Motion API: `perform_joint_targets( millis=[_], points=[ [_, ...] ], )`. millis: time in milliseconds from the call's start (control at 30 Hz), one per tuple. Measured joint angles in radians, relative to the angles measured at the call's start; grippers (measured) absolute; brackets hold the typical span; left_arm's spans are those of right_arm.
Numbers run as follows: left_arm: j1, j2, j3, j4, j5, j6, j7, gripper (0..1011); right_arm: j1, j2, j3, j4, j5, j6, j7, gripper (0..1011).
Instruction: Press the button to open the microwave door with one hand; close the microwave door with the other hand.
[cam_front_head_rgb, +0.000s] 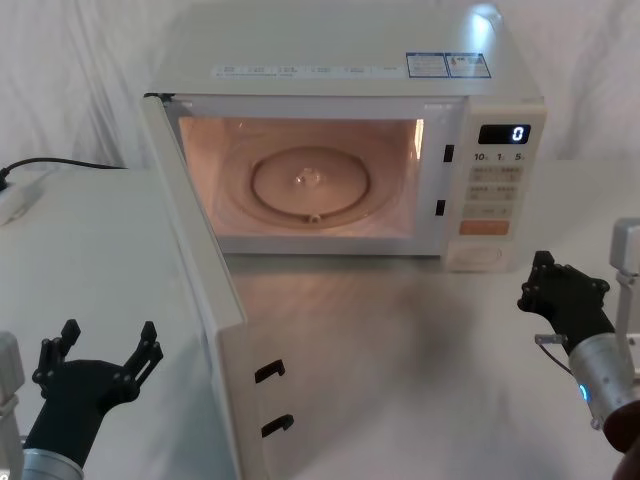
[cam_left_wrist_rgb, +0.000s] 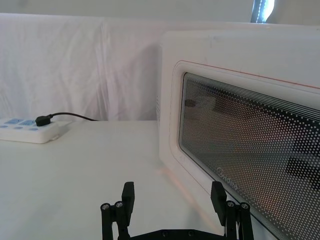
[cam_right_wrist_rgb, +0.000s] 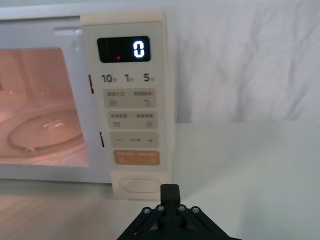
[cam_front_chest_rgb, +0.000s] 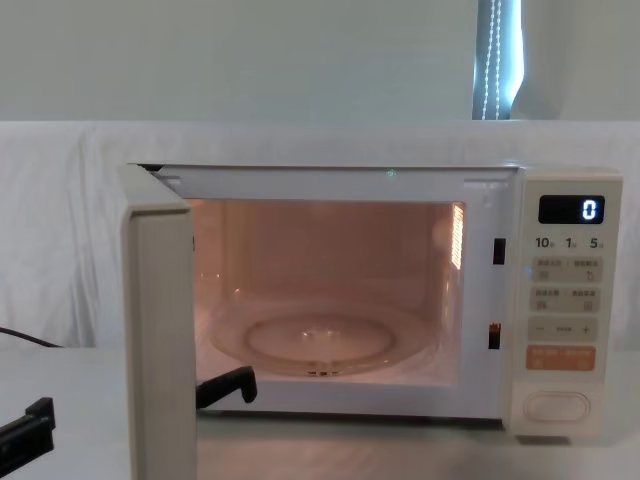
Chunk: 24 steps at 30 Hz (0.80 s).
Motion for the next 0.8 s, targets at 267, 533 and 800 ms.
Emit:
perform_joint_targets(
  millis=[267,533,800],
  points=[
    [0.0,0.0,0.0,0.0,0.0,0.0,0.0,1001,-0.03,0.005,0.01,-0.008,0.022,-0.044,-0.014,0],
    [0.0,0.0,0.0,0.0,0.0,0.0,0.0,1001,-0.037,0.013,0.017,0.0,0.032,-0.052,-0.023,128],
    [0.0,0.0,0.0,0.0,0.0,0.0,0.0,1001,-0.042,0.006,0.023,0.043,0.068,-0.118,-0.013,363]
  ],
)
